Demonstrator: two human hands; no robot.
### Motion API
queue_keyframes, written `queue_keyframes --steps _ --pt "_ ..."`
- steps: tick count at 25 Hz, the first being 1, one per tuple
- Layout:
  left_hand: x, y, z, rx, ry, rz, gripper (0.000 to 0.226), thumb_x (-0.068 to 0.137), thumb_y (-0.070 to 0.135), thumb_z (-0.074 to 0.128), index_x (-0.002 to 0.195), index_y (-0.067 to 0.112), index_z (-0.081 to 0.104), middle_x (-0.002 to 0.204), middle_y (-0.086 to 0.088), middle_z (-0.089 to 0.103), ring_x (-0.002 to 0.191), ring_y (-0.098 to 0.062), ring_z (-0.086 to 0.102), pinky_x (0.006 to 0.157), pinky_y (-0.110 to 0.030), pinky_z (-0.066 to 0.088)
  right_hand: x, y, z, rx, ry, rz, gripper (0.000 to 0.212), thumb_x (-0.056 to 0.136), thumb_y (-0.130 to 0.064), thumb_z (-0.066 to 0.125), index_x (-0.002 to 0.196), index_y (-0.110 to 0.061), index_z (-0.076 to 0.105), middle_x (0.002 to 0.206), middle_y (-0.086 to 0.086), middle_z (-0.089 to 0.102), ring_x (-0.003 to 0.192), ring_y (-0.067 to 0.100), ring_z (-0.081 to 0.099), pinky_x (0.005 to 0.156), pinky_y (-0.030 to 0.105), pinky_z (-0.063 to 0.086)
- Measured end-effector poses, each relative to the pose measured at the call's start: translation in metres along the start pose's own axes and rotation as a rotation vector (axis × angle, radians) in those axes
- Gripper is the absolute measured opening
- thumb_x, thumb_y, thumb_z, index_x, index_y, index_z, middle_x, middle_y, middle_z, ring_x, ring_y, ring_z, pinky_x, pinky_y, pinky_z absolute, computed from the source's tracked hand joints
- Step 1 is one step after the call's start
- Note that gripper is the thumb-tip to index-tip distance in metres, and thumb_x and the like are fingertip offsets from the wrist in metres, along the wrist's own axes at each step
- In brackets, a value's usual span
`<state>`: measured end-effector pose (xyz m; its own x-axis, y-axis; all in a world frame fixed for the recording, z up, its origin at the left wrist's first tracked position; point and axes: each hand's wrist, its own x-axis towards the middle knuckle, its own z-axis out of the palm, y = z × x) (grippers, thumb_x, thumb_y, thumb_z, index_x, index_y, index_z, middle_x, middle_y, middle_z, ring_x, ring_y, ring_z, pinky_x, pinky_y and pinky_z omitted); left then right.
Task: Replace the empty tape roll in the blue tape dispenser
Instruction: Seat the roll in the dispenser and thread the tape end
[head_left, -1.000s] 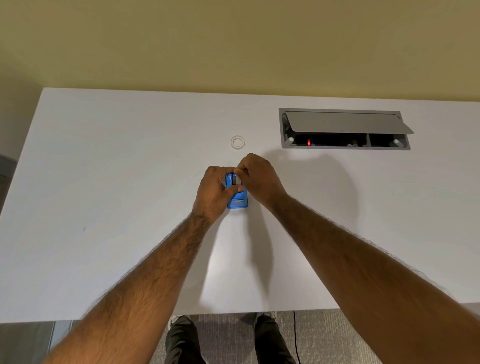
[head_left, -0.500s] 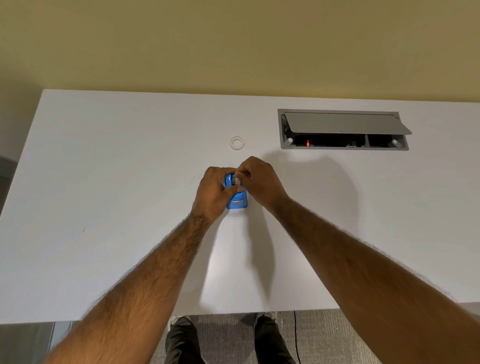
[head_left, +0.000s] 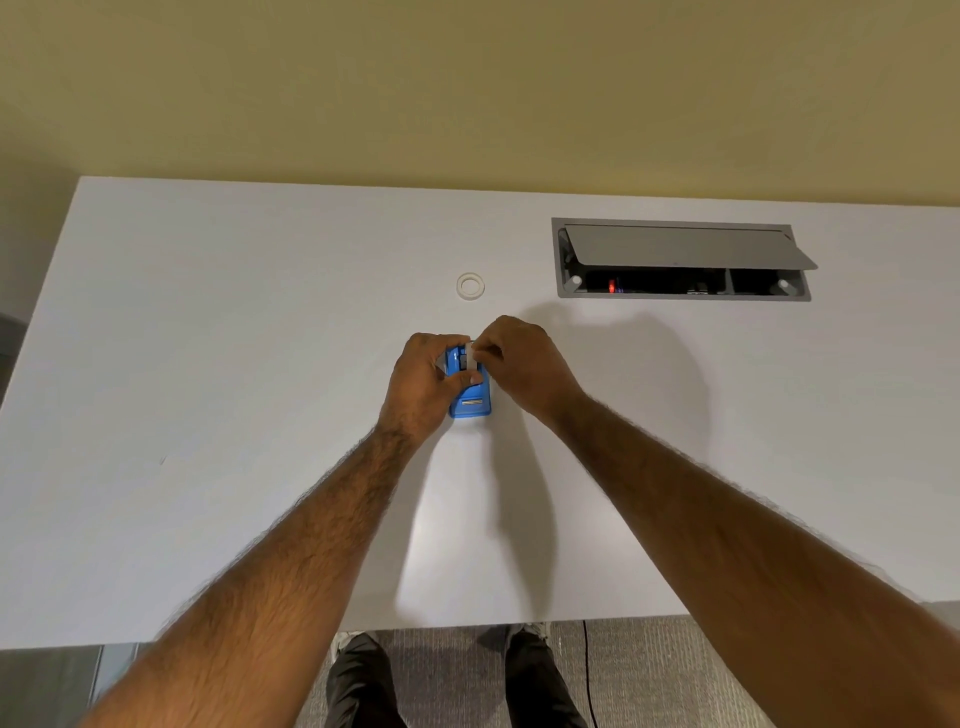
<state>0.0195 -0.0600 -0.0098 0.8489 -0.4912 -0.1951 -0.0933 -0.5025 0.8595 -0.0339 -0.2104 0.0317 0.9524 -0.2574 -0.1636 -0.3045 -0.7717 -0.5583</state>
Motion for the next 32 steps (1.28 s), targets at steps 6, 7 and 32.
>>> queue_keyframes --steps 6,7,32 --pt "-0.001 0.001 0.000 0.017 -0.002 0.015 0.038 0.083 0.031 0.080 0.119 0.023 0.069 0.114 0.003 0.065 0.102 -0.014 0.056 0.094 -0.040 0.053 0.005 -0.008 -0.001 -0.095 -0.012 -0.022 0.018 0.096 -0.018 0.056 0.091 -0.005 0.068 0.091 0.011 0.065 0.075 0.015 0.055 0.070 0.022 0.041" --pt "-0.001 0.002 0.000 0.014 -0.001 0.019 0.037 0.083 0.030 0.080 0.118 0.023 0.069 0.112 0.005 0.064 0.102 -0.014 0.056 0.094 -0.041 0.053 0.005 -0.010 -0.002 -0.102 -0.010 -0.026 0.018 0.095 -0.017 0.056 0.090 -0.006 0.068 0.090 0.010 0.065 0.074 0.015 0.056 0.070 0.022 0.040" --pt "-0.005 0.014 -0.008 0.059 -0.038 0.044 0.043 0.079 0.022 0.083 0.119 0.016 0.066 0.109 0.004 0.058 0.092 -0.019 0.056 0.086 -0.038 0.052 -0.005 -0.002 -0.001 -0.059 -0.015 -0.028 0.017 0.094 -0.020 0.056 0.103 -0.010 0.065 0.095 0.005 0.067 0.081 0.018 0.060 0.078 0.030 0.052"
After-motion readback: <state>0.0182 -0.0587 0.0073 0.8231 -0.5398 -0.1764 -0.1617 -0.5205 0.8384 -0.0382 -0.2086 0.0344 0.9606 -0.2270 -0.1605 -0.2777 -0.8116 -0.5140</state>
